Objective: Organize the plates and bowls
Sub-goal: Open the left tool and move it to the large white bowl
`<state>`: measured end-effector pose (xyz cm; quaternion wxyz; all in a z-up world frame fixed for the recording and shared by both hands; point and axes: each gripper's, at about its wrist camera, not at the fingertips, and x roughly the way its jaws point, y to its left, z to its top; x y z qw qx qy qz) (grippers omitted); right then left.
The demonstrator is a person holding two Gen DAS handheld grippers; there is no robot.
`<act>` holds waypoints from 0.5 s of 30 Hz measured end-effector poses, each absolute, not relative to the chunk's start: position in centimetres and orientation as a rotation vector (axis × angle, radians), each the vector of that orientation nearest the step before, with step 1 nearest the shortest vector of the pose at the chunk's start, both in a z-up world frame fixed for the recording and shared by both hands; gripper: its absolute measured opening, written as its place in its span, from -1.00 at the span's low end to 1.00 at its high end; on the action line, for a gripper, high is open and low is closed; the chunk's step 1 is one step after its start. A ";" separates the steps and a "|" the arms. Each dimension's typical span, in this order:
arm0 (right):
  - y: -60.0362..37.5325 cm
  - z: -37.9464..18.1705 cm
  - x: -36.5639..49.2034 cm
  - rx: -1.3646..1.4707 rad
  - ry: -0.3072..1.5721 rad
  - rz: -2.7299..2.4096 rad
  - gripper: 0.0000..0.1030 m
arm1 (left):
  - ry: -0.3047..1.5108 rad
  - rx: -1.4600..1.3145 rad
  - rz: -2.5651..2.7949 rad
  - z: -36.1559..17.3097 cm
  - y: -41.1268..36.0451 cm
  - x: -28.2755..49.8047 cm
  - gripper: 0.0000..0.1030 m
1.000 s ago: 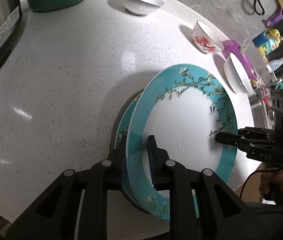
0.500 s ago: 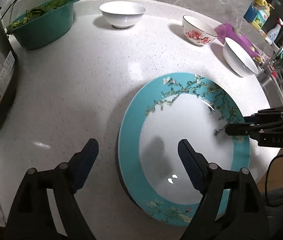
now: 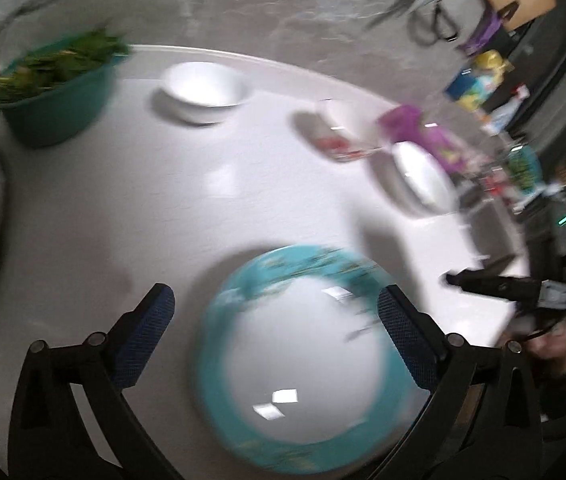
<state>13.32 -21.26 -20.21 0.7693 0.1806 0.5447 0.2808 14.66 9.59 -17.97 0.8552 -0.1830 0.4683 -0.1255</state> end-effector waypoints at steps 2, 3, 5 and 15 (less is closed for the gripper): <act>-24.4 -20.3 13.3 0.519 1.180 0.599 1.00 | 0.965 -0.459 -0.315 -17.2 8.7 15.6 0.99; -26.1 -20.1 13.3 0.570 1.161 0.586 1.00 | 0.954 -0.496 -0.343 -16.6 7.6 16.3 0.99; -29.9 -19.5 13.7 0.674 1.106 0.567 1.00 | 0.937 -0.522 -0.361 -15.7 5.5 17.2 0.99; -43.1 -16.2 22.1 0.605 1.009 0.485 1.00 | 1.047 -0.489 -0.253 -15.4 -8.2 27.5 0.99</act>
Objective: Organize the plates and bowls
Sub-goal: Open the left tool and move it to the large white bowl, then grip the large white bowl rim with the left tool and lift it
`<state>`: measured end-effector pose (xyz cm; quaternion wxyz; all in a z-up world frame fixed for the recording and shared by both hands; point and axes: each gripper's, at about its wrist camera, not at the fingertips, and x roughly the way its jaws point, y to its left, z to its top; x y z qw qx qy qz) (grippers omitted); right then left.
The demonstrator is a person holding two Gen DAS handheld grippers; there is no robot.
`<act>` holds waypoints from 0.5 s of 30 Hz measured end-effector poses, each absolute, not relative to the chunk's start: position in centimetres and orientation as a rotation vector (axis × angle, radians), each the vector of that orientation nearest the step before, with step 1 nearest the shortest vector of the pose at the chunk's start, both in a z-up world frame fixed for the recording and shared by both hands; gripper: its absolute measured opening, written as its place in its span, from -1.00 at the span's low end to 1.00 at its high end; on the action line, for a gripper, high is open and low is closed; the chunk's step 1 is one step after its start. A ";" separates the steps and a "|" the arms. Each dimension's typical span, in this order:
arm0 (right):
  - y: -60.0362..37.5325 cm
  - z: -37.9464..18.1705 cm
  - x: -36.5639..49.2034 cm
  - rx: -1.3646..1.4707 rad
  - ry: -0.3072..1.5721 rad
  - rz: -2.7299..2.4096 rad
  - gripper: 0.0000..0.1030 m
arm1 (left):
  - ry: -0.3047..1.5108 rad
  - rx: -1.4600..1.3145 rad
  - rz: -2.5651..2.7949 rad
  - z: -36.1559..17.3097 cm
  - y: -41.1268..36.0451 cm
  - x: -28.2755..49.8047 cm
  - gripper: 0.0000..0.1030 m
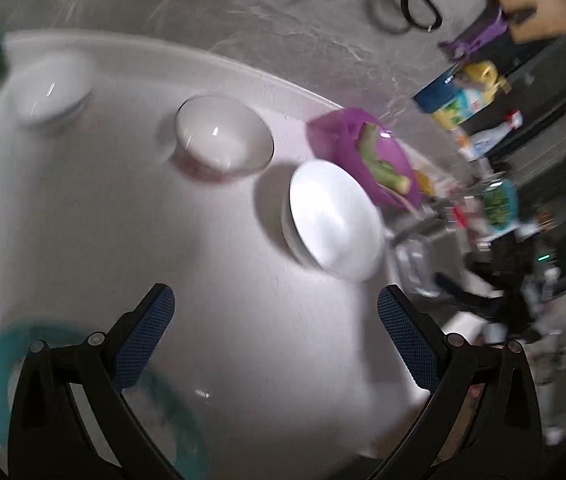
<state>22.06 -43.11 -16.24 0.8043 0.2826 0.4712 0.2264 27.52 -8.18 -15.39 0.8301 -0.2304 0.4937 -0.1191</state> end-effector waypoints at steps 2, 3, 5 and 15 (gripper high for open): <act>-43.7 -16.8 24.5 0.572 1.039 0.490 1.00 | 1.064 -0.429 -0.215 -16.2 -10.9 29.8 0.99; -43.8 -17.2 25.6 0.555 1.060 0.494 1.00 | 1.079 -0.391 -0.197 -16.9 -12.2 31.1 0.99; -44.1 -18.0 26.8 0.539 1.076 0.509 1.00 | 1.121 -0.344 -0.183 -18.4 -14.5 33.3 0.99; -44.3 -23.7 30.0 0.531 1.193 0.449 0.73 | 1.188 -0.224 -0.156 -23.0 -18.6 40.0 0.95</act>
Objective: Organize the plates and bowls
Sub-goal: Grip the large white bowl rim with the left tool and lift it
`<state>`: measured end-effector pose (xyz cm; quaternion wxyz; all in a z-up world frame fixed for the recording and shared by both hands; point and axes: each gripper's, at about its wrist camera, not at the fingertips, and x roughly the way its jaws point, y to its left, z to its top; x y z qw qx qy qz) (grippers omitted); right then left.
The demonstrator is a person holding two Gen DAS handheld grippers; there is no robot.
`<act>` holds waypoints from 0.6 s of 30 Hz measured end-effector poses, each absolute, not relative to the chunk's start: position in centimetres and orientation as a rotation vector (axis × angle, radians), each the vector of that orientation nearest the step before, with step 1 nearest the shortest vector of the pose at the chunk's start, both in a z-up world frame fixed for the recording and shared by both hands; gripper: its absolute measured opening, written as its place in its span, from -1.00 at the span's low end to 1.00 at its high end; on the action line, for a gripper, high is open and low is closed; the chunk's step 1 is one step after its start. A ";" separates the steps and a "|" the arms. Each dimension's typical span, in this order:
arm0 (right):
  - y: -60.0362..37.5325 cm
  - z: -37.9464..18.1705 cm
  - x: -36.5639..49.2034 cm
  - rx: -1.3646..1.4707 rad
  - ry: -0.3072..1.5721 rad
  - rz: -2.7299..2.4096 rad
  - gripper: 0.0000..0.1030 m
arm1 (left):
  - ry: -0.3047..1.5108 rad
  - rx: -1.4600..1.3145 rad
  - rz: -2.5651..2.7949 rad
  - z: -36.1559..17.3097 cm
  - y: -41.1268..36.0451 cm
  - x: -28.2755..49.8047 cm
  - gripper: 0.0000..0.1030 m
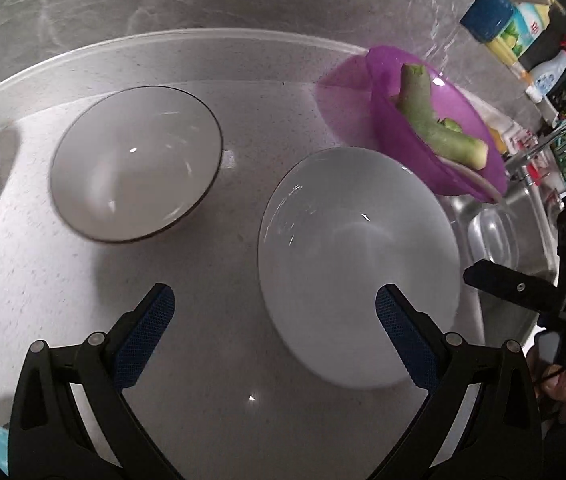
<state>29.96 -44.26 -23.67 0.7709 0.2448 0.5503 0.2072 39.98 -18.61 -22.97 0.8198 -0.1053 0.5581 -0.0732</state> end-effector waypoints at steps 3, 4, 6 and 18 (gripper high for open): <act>-43.5 -24.5 30.5 0.502 1.212 0.445 0.54 | 1.213 -0.233 -0.166 -24.4 -19.1 41.0 0.72; -43.2 -24.6 30.7 0.495 1.213 0.445 0.53 | 1.221 -0.237 -0.170 -24.8 -19.2 41.2 0.65; -42.9 -24.7 31.1 0.494 1.212 0.436 0.52 | 1.225 -0.244 -0.176 -25.5 -19.6 41.7 0.62; -41.2 -25.7 32.6 0.444 1.241 0.380 0.29 | 1.244 -0.260 -0.201 -28.0 -19.9 43.4 -0.28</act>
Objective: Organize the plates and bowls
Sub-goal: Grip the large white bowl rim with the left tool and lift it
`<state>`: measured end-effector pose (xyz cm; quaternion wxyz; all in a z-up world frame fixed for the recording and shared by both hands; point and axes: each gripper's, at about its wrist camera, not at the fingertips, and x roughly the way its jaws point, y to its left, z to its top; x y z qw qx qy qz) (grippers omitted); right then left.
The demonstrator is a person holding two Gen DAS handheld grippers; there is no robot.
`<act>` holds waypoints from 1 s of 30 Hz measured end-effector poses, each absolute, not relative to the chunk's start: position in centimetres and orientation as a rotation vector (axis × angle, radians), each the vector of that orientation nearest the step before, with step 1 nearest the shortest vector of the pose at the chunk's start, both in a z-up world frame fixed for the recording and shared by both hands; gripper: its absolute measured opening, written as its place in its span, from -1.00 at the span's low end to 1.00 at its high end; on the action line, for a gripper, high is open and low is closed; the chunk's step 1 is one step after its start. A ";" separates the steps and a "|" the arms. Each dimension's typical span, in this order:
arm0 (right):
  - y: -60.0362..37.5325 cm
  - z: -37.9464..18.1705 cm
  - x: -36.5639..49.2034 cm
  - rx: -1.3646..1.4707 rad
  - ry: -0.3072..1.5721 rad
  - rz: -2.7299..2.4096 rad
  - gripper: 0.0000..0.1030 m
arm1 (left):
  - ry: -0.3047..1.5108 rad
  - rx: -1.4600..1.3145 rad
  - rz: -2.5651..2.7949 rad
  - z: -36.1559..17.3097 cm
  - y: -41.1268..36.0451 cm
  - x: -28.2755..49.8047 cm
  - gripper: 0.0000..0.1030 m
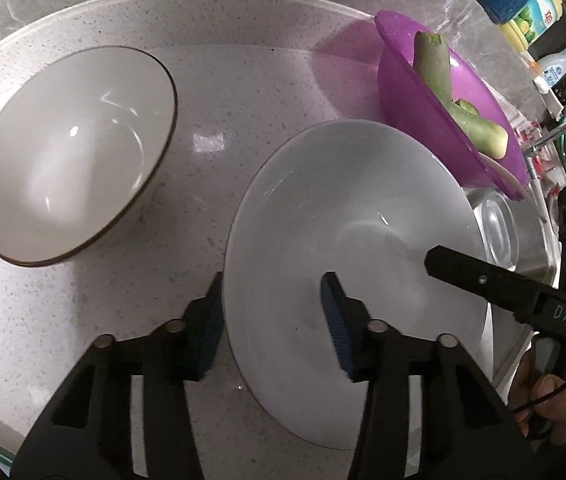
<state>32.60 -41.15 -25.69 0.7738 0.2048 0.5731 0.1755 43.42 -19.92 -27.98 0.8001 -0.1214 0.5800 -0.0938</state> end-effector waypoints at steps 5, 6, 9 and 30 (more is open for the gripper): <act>-40.9 -25.7 32.6 0.417 1.250 0.376 -0.40 | 1.247 -0.251 -0.200 -28.2 -20.0 43.6 -0.68; -40.9 -25.7 32.6 0.412 1.253 0.379 -0.49 | 1.248 -0.259 -0.204 -28.2 -19.9 43.6 -0.69; -40.3 -25.3 32.5 0.385 1.245 0.394 -0.73 | 1.252 -0.246 -0.199 -28.0 -20.0 43.4 -0.70; -39.4 -22.1 28.0 0.286 1.260 0.435 -0.75 | 1.257 -0.286 -0.206 -24.8 -20.3 35.2 -0.72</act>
